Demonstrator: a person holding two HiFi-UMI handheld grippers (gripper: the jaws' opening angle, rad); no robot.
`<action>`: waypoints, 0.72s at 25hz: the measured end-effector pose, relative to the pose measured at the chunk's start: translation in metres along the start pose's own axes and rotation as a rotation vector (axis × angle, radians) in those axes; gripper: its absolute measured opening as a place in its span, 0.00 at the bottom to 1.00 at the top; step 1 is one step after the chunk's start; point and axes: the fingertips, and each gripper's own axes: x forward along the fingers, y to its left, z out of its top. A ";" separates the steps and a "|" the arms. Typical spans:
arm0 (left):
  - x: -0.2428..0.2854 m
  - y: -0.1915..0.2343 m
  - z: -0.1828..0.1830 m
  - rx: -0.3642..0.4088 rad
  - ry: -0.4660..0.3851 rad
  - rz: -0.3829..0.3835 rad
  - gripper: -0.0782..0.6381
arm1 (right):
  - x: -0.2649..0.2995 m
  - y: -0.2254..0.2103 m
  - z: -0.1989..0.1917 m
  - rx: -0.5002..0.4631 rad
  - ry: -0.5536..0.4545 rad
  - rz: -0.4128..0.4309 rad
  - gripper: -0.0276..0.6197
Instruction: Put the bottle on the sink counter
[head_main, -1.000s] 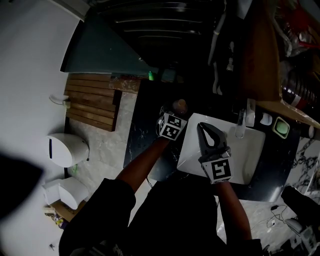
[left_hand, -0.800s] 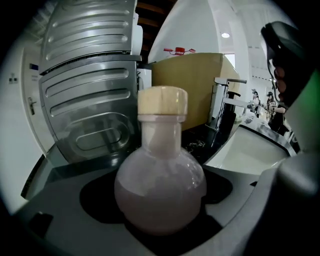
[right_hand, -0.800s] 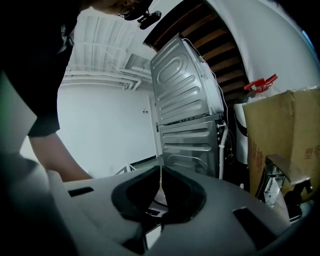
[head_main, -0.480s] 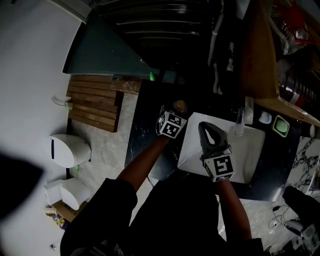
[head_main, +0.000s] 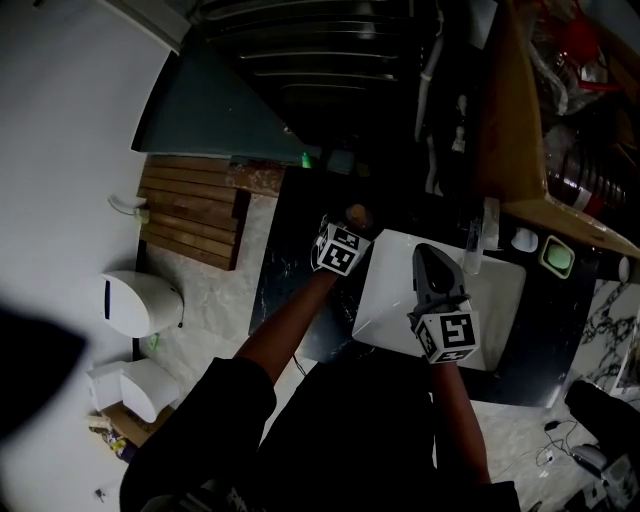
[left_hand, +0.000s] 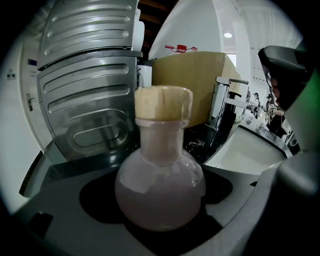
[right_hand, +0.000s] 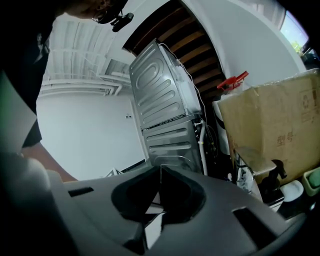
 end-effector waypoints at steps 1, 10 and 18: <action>0.001 0.000 -0.001 -0.007 0.007 -0.006 0.66 | 0.000 0.001 0.001 -0.002 -0.003 0.006 0.10; 0.004 0.001 -0.002 -0.023 0.047 -0.032 0.66 | -0.008 0.007 0.005 -0.010 -0.016 0.038 0.10; 0.003 0.001 -0.002 -0.028 0.038 -0.027 0.66 | -0.017 0.000 0.024 0.041 -0.096 0.012 0.10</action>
